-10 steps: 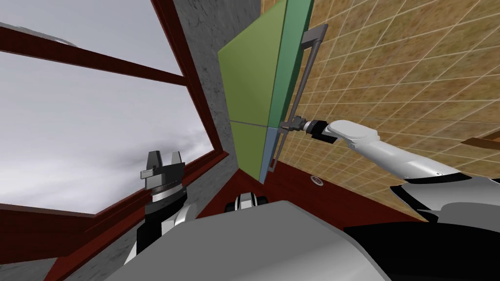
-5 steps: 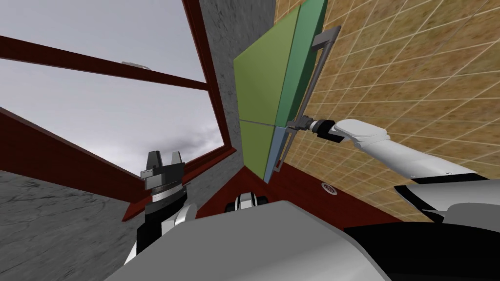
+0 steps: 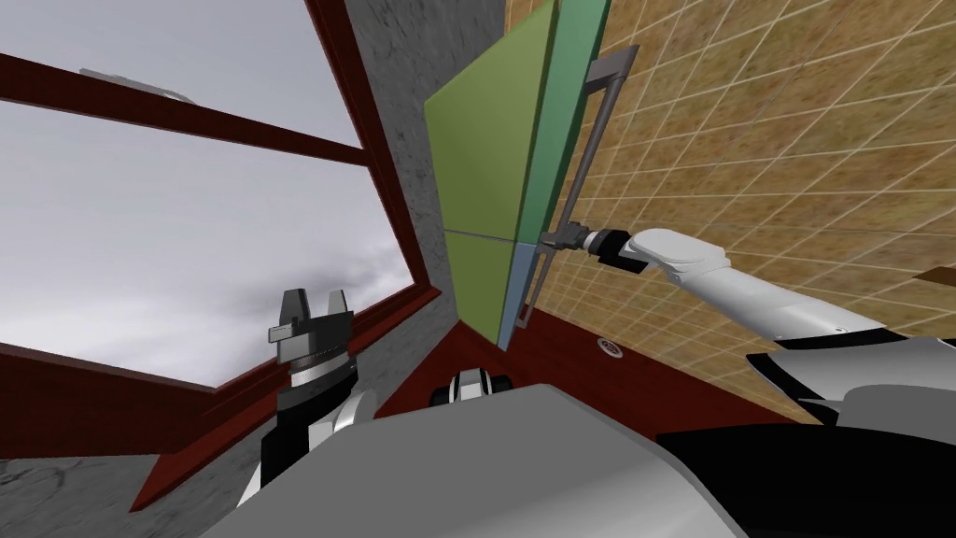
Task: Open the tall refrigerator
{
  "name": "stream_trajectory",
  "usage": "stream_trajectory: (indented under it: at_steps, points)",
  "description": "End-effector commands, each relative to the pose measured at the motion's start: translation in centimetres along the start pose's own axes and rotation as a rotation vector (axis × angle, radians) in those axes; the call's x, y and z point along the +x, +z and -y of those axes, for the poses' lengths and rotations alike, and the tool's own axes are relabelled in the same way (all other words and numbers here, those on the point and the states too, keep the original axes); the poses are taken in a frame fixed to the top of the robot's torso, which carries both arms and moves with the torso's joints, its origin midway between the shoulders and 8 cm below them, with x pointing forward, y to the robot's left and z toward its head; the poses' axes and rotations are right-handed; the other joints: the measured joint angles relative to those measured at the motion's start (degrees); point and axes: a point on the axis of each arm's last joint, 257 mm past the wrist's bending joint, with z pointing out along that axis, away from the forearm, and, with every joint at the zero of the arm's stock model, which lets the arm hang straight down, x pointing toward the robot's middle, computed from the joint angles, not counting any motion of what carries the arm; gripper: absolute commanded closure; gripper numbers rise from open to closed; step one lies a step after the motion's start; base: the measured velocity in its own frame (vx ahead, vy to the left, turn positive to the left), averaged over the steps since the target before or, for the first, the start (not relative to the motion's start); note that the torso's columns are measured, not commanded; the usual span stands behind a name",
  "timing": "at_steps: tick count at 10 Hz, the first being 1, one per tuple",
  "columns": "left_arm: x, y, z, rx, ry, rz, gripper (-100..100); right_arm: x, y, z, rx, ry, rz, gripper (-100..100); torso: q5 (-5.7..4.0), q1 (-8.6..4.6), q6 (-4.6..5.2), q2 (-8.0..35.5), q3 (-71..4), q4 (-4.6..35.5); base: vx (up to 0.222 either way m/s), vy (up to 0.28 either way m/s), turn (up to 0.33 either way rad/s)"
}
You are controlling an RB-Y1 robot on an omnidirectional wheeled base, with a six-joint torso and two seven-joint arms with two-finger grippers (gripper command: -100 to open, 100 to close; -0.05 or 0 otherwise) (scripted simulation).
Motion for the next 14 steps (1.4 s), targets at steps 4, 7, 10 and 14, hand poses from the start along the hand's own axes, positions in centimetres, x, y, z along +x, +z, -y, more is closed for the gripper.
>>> stream_trajectory:
  at_steps: [4, 7, 10, 14]
  points:
    - [0.0, 0.0, 0.0, 0.0, 0.0, 0.0, 0, -4.3, 0.5, -3.1, -0.049, 0.0, 0.087, 100, -0.11, 0.07, 0.1, 0.2, 0.21, -0.04, 0.073, -0.01, -0.199]
    - [0.0, 0.0, 0.0, 0.0, 0.0, 0.0, 0, -6.0, 0.5, -4.0, -0.075, 0.002, 0.12, 100, -0.04, 0.12, -0.02, 0.28, 0.21, 0.01, 0.044, -0.048, -0.068]
    - [0.0, 0.0, 0.0, 0.0, 0.0, 0.0, 0, -8.4, 0.5, -5.5, -0.112, 0.001, 0.172, 100, -0.17, -0.46, 0.19, 0.22, 0.12, 0.17, -0.04, -0.292, 0.072]
    - [0.0, 0.0, 0.0, 0.0, 0.0, 0.0, 0, -11.9, 0.2, -7.8, -0.167, -0.004, 0.251, 100, 0.1, 0.06, -0.03, -0.25, -0.23, 0.12, -0.035, -0.369, 0.073]
